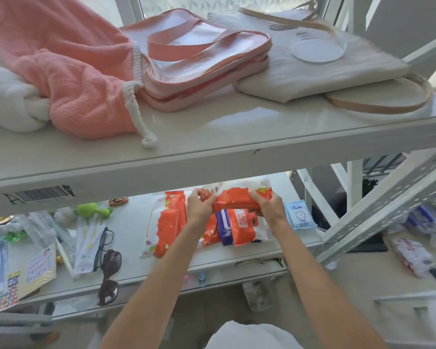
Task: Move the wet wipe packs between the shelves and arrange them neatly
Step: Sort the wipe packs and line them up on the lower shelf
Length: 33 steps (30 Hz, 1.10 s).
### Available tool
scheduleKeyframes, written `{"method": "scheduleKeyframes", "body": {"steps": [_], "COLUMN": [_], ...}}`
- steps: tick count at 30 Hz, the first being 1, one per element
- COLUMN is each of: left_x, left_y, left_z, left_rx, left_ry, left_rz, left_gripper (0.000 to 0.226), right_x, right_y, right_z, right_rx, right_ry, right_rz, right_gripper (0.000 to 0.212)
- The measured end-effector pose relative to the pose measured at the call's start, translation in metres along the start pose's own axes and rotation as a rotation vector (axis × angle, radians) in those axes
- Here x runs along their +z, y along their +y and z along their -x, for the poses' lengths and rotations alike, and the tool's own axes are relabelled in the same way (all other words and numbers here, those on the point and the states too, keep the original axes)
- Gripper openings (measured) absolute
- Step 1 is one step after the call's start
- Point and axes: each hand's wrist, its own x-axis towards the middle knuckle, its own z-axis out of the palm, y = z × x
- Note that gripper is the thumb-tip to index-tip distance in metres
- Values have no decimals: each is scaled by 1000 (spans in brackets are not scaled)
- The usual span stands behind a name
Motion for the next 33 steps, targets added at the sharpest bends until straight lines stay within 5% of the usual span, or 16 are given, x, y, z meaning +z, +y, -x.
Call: {"method": "scheduleKeyframes", "body": {"steps": [3,7,10,13,16,21,25,28,33], "left_x": [7,-39,-81,-109,-118,-129,-136,-144,-158], "left_y": [-27,-50,-59,-71,-80,-90,-91,-86,-89], "left_z": [-1,-7,-14,-21,-22,-14,-8,-7,-7], "left_rx": [93,252,-2,-145,-150,-232,-235,-248,-273], "left_ry": [-13,271,357,319,334,371,399,422,408], "left_rz": [-452,-860,-1050,-1016,-943,-785,-718,-706,-756], "left_gripper": [22,56,95,114,107,102,102,106,113], "right_x": [-17,-24,-21,-19,-15,4,58,111,170], "right_y": [20,28,28,28,24,9,16,40,58], "right_z": [-13,-12,-12,-11,-7,22,54,67,69], "right_rx": [102,114,63,57,39,-352,-673,-485,-304], "right_ry": [189,147,169,209,314,549,89,-330,-163], "right_rz": [374,489,461,440,516,520,567,754,988], "right_gripper": [68,80,79,86,90,49,9,16,39]}}
